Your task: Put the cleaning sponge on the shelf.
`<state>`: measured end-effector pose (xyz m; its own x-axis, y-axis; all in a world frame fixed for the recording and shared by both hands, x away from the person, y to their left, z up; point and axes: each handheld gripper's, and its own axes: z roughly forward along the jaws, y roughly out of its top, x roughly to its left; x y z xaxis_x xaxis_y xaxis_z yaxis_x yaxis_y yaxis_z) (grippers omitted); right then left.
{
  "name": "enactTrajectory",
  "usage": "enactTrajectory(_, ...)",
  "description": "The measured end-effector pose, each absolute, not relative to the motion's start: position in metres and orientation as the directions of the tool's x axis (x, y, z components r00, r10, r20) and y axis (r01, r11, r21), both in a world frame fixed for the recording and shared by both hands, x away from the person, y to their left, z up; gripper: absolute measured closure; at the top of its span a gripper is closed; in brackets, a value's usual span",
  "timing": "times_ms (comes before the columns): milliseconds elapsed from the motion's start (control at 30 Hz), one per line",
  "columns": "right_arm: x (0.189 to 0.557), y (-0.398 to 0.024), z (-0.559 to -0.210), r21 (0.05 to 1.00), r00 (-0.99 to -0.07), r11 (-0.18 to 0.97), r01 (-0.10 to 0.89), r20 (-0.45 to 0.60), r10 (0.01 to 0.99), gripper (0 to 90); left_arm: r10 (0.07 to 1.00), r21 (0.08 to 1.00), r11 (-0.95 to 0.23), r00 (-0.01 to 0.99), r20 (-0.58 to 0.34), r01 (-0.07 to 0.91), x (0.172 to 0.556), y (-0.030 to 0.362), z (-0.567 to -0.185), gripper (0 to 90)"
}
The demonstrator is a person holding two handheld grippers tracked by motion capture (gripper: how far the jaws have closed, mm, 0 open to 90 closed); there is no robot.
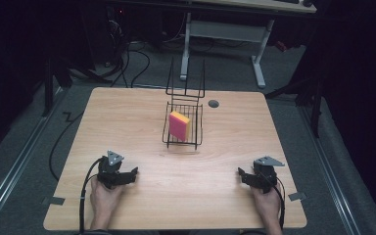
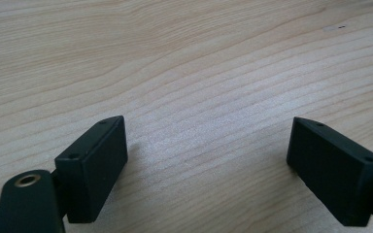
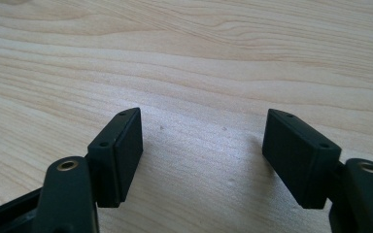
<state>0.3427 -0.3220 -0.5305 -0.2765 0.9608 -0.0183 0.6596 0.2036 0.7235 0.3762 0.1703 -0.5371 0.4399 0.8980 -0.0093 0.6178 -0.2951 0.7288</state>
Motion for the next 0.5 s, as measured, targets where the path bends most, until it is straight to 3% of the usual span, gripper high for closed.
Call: enactTrajectory(500, 0.3427, -0.3219, -0.5305, 0.723, -0.278, 0.202, 0.660, -0.015, 0.961, 32.0, 0.896, 0.729, -0.294, 0.444, -0.015, 0.618, 0.3745, 0.1704, -0.5370, 15.9)
